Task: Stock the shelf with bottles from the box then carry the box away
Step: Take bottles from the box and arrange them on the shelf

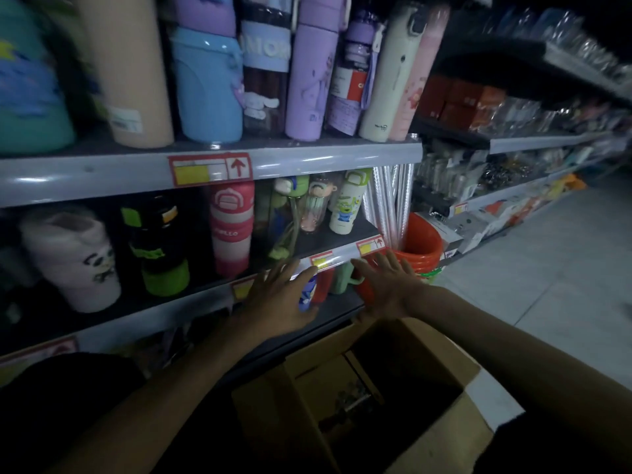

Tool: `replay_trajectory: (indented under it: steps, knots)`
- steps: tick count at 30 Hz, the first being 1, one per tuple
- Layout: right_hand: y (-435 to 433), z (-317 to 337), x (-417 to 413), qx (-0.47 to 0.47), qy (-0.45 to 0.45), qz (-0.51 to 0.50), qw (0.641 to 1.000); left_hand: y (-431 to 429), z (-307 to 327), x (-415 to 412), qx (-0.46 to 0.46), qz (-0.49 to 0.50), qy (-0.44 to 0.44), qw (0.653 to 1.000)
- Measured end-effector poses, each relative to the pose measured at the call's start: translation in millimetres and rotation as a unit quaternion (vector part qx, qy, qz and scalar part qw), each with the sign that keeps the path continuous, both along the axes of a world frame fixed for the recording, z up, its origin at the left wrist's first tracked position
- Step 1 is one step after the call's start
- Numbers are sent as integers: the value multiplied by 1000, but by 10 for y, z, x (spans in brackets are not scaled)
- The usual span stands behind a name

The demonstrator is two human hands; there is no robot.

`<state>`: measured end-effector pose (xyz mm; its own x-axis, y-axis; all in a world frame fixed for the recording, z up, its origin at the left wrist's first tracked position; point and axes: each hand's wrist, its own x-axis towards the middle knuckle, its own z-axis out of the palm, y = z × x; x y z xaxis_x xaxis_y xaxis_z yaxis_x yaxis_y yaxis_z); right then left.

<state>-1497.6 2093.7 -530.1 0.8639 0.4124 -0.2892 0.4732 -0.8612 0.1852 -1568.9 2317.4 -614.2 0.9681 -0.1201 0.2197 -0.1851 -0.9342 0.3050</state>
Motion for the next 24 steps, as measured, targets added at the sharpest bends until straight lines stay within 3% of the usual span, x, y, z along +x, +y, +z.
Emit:
replay_trajectory:
  steps: [3,11,16,20,24]
  knots:
    - [203,146,-194,2,1,32,1000,227,88,-242,39,5,42,998]
    - [926,271,-547,58,25,157,986,636,349,-964,40,91,70,993]
    - [1434,261,-769,97,12,265,959,1011,638,-1538,83,142,109,980]
    - [1852,358,-1044,89,54,329,939,1348,914,-2121,39,205,159,965]
    - [2234,389,-1294,115,118,401,901,1463,1102,-2730,58,311,146,937]
